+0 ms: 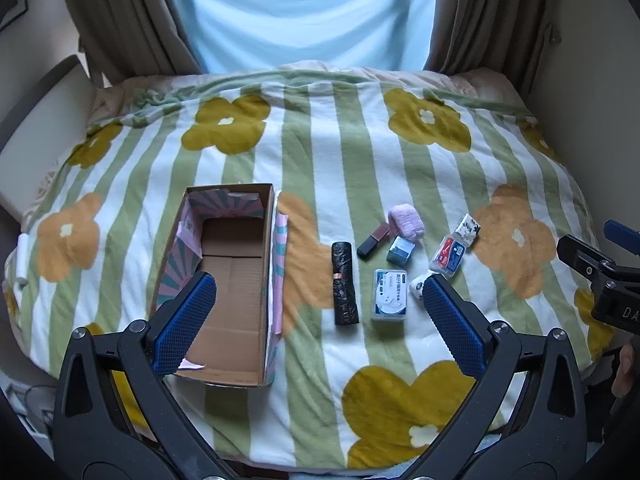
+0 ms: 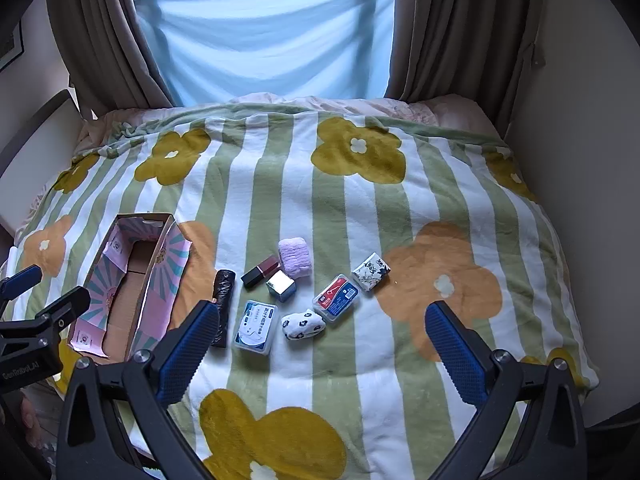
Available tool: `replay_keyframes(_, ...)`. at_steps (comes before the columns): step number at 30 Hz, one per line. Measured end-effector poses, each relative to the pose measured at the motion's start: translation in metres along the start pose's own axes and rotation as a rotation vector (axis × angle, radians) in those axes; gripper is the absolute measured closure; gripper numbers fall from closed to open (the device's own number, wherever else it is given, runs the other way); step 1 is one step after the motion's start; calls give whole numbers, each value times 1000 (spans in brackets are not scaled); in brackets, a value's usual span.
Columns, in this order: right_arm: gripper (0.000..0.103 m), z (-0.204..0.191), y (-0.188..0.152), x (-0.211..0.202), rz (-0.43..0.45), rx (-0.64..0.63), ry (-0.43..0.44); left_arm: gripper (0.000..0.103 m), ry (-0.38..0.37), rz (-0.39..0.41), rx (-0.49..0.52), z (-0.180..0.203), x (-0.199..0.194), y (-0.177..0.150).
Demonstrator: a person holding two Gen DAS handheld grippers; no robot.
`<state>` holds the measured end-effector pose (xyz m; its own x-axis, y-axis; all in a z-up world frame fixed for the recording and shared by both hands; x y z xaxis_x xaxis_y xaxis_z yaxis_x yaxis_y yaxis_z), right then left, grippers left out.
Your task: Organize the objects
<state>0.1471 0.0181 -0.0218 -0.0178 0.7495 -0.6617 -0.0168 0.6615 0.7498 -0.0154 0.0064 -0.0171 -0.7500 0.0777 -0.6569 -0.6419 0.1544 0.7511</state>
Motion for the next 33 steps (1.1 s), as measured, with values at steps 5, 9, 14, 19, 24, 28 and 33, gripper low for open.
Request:
replay_keyframes(5,1,-4,-2,2,-1,-9,3,1,-18,-1,0,1,1,0)
replay_keyframes(9,1,-7,-1,3,-1,-14,5,1,-24,0,0,1,2,1)
replay_keyframes(14,1,-8,0,4,-3,-16,8,1,-34,-1,2,1,5,2)
replay_keyframes(19,1,-8,0,4,-3,-18,9,1,-45,-3,-4,1,9,3)
replay_keyframes(24,1,-9,1,4,-2,-19,10,1,-47,-2,9,-1,9,3)
replay_keyframes(28,1,-9,1,4,-3,-23,11,1,-53,2,14,-1,10,3)
replay_keyframes(33,1,-9,1,4,-4,-24,13,1,-59,1,18,-2,10,3)
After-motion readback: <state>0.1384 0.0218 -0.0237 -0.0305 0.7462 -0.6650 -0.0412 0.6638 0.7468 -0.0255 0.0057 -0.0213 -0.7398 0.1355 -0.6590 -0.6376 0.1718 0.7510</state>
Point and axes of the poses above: each gripper's, at about its wrist camera, not at the fingertips, and x roughly the way its jaws point, z to its right, y to its top, the point moved 1 cm from there along x, roughly the way its jaws point, and after that the axes turned 13 degrees about z, right-handed, at the moved point
